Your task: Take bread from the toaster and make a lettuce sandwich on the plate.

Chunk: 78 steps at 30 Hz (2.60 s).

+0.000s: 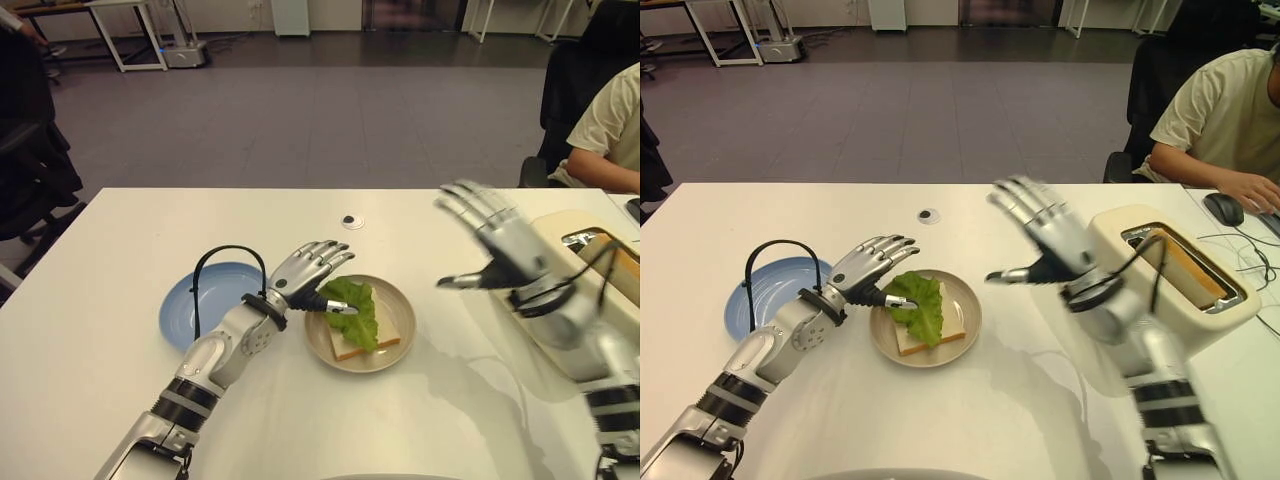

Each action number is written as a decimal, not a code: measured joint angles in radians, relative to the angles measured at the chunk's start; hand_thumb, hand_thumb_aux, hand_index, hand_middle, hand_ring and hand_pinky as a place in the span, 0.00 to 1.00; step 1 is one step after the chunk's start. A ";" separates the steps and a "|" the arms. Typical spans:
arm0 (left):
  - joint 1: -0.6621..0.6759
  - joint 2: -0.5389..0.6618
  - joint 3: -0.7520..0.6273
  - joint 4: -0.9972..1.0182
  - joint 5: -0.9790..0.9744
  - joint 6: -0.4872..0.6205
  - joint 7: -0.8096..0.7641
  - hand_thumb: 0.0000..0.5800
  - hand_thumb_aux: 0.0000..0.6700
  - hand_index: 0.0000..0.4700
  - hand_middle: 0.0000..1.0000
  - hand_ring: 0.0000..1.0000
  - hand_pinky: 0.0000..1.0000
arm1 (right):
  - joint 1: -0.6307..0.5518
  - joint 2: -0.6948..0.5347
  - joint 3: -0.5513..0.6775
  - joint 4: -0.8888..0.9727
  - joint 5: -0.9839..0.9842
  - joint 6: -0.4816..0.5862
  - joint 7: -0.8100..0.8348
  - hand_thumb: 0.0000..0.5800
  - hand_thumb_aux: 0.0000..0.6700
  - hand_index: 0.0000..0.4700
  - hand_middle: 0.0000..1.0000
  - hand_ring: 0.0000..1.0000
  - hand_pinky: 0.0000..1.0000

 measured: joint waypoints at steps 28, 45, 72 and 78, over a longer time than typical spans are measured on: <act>0.255 -0.035 0.091 -0.065 -0.166 -0.151 0.085 0.00 0.00 0.00 0.00 0.00 0.00 | 0.212 -0.389 -0.311 0.127 0.266 0.138 0.501 0.00 0.00 0.00 0.00 0.00 0.00; 0.265 -0.030 0.099 -0.065 -0.148 -0.149 0.088 0.00 0.00 0.00 0.00 0.00 0.00 | 0.313 -0.459 -0.327 0.233 0.307 0.087 0.569 1.00 0.96 0.96 0.00 0.00 0.00; 0.261 -0.024 0.117 -0.027 -0.130 -0.155 0.116 0.00 0.00 0.00 0.00 0.00 0.00 | -0.088 -0.161 -0.140 -0.149 0.856 0.369 0.688 1.00 1.00 1.00 0.00 0.00 0.00; 0.239 -0.025 0.211 0.015 -0.225 -0.181 0.162 0.00 0.00 0.00 0.00 0.00 0.00 | -0.155 0.157 0.221 -0.012 0.488 0.193 0.510 1.00 1.00 1.00 0.00 0.00 0.00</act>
